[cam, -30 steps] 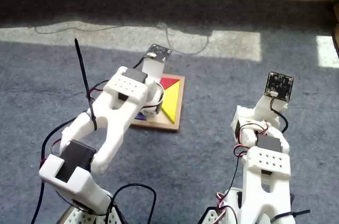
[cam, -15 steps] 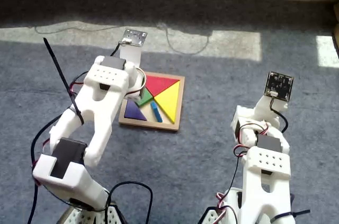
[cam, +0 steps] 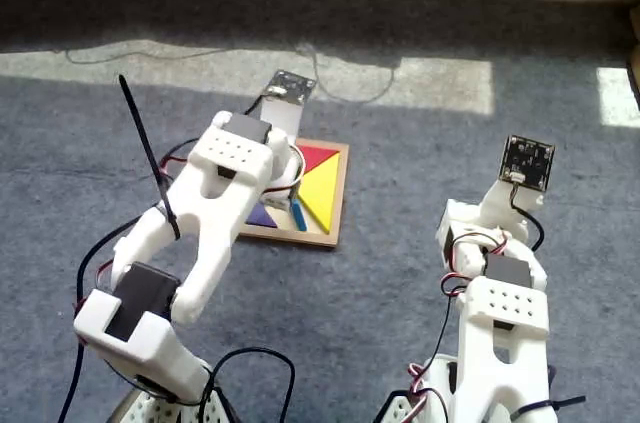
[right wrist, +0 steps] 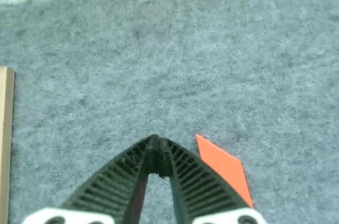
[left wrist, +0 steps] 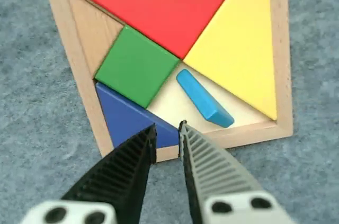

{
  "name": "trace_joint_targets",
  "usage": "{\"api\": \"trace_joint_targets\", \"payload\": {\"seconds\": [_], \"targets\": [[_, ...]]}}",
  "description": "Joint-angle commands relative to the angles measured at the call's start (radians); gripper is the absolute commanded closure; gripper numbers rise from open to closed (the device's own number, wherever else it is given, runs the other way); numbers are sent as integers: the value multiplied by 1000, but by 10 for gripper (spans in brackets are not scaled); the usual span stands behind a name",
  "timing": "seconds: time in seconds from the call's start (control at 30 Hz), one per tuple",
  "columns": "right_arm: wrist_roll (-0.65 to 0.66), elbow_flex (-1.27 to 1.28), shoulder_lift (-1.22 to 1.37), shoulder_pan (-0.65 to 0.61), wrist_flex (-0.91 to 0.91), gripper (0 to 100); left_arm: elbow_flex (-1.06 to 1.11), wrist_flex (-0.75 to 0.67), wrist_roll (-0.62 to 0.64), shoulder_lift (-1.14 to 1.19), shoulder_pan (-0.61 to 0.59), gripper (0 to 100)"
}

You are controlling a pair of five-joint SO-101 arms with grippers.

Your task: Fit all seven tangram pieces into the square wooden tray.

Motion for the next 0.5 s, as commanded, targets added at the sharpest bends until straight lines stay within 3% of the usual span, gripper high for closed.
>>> {"api": "trace_joint_targets", "payload": {"seconds": [0.0, 0.17, 0.47], "targets": [[5, -13, -24, -8, -21, 988, -38, 11, 2, -5, 77, 911], [5, -10, -24, -19, -21, 988, -27, 3, 2, 7, 125, 909], [41, -12, -24, -39, -21, 988, 50, -133, 2, 4, 131, 909]]}}
